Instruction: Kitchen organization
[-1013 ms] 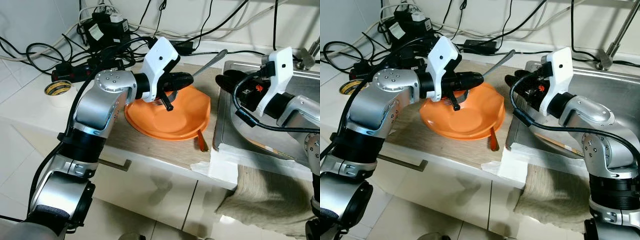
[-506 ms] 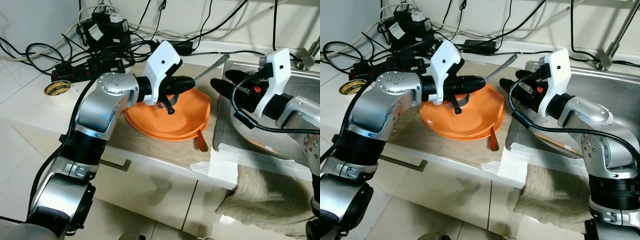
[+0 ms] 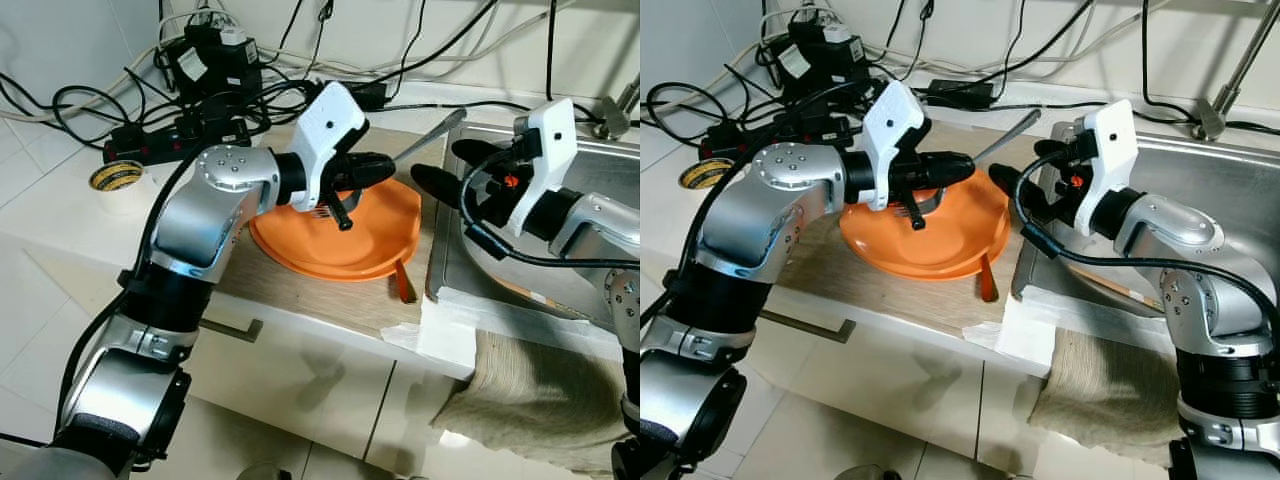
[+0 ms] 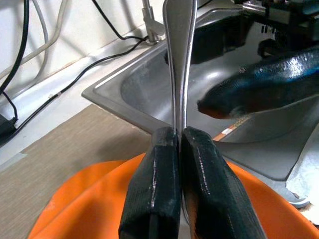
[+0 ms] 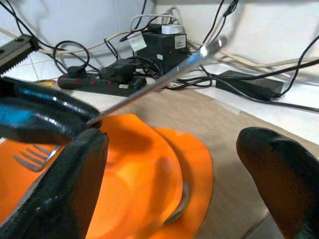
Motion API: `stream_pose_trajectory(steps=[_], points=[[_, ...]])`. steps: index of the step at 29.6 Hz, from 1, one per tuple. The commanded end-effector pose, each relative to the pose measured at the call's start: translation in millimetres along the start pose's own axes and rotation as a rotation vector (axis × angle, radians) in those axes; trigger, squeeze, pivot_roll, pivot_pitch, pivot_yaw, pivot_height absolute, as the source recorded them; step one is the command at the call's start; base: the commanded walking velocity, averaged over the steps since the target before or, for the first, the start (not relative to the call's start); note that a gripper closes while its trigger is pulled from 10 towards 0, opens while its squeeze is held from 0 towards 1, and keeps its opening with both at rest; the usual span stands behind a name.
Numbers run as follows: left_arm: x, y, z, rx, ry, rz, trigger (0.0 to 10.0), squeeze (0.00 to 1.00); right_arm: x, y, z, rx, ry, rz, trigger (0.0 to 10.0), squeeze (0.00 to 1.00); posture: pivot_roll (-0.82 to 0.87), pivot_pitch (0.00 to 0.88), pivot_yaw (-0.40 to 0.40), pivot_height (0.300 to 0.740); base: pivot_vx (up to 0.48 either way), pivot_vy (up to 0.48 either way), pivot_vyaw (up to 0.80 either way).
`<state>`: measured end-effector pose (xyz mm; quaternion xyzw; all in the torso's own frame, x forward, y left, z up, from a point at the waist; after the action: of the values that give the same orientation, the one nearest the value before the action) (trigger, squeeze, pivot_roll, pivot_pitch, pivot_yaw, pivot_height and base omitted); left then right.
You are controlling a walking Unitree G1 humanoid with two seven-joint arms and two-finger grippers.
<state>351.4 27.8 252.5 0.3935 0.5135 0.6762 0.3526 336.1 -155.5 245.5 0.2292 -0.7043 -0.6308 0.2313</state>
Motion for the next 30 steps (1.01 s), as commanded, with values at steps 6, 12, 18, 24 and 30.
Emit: stream_pose_trajectory(steps=[6,12,18,24,30], points=[[-0.2,1.2,-2.3,-0.012,-0.012,0.002,0.0,0.00,-3.8,10.0,8.8,-0.050,0.053,-0.027,10.0,0.00,-0.03,0.000,0.061,0.740,0.000,0.000,0.00],[-0.8,1.7,-1.9,-0.014,-0.014,0.001,0.0,0.00,-2.0,8.6,14.0,-0.047,0.085,-0.012,10.0,0.00,-0.04,0.000,0.060,0.740,0.000,0.000,0.00],[-0.7,8.0,-9.6,-0.020,-0.052,-0.026,0.0,0.00,-3.2,7.8,14.2,-0.048,0.085,-0.009,10.0,0.00,-0.04,0.000,0.062,0.740,0.000,0.000,0.00],[1.9,11.0,-18.5,-0.035,-0.097,-0.038,0.0,0.00,-5.5,7.0,12.7,-0.056,0.074,-0.008,10.0,0.00,-0.04,0.000,0.064,0.740,0.000,0.000,0.00],[4.9,13.5,-27.8,-0.047,-0.145,-0.047,0.0,0.00,-8.3,8.4,10.2,-0.062,0.055,-0.020,10.0,0.00,-0.03,0.000,0.066,0.740,0.000,0.000,0.00]])
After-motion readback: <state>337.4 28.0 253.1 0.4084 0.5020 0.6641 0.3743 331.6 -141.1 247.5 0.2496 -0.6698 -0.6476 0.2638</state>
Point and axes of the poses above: a point about 5 cm out from each wrist's last joint towards the gripper, its own x axis pointing back from the gripper into the wrist, its own y axis along the axis of the wrist's last joint, z = x × y, the point moved 4 cm from there along -x, pointing out of the wrist towards the gripper, and after that the axes turned 5 degrees about x, right-handed, at the moved point
